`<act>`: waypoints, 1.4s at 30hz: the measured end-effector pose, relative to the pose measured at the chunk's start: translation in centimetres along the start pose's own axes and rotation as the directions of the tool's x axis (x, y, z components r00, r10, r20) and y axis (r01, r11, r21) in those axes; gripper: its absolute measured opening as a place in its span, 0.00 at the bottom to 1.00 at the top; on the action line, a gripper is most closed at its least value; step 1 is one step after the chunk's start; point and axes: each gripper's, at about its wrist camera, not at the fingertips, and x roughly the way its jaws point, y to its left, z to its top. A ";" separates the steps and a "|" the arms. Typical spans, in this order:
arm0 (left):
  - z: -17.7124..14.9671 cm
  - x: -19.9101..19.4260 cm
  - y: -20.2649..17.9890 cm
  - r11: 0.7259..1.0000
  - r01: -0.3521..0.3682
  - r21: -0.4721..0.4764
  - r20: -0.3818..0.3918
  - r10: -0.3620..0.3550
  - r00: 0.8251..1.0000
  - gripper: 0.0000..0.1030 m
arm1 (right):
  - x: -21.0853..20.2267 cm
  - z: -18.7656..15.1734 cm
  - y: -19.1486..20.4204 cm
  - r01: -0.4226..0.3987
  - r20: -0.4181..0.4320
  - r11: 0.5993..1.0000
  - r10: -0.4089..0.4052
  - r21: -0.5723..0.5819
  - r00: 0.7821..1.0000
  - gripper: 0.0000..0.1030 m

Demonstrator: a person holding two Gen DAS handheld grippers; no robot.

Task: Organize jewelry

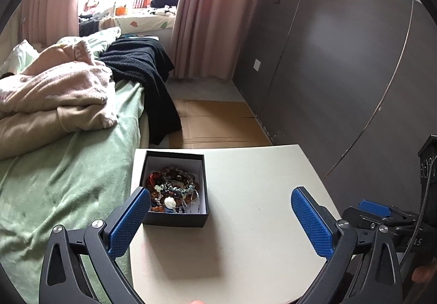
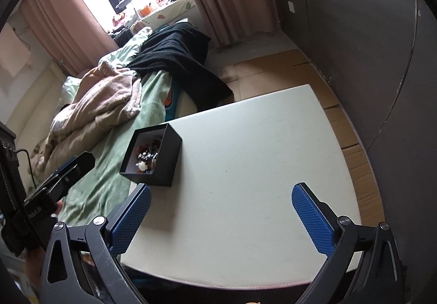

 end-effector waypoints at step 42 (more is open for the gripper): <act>0.5 -1.9 0.1 0.999 -0.041 0.022 0.064 0.039 0.997 1.00 | -2.2 0.1 -0.3 0.063 0.087 0.997 -0.066 0.035 0.994 1.00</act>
